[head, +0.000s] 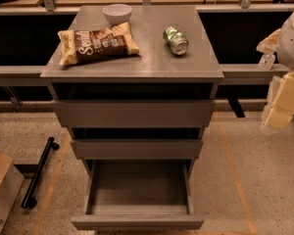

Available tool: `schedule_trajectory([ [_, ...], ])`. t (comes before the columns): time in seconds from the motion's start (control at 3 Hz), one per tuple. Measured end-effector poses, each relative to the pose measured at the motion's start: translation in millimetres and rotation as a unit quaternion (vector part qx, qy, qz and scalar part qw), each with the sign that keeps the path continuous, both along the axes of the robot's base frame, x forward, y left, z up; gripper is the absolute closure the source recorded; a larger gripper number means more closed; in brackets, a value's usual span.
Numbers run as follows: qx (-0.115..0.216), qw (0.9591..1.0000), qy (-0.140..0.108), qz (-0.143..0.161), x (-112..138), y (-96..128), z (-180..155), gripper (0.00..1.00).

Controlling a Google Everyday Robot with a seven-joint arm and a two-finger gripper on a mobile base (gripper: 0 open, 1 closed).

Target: Close bottom drawer

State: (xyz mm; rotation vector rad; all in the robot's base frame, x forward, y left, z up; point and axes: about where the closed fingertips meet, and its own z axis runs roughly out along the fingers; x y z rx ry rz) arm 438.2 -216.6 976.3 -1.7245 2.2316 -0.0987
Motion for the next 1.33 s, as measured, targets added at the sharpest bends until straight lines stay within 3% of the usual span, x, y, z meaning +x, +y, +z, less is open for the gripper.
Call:
schedule_trajectory([
  [0.33, 0.000, 1.0000, 0.000, 0.000, 0.0, 0.0, 0.0, 0.00],
  [0.67, 0.000, 1.0000, -0.005, 0.000, 0.2, 0.6, 2.3, 0.14],
  [1.0, 0.015, 0.9999, -0.005, -0.002, 6.8, -3.3, -18.0, 0.38],
  [1.33, 0.023, 0.9997, -0.003, 0.001, 15.8, -3.9, -59.0, 0.61],
])
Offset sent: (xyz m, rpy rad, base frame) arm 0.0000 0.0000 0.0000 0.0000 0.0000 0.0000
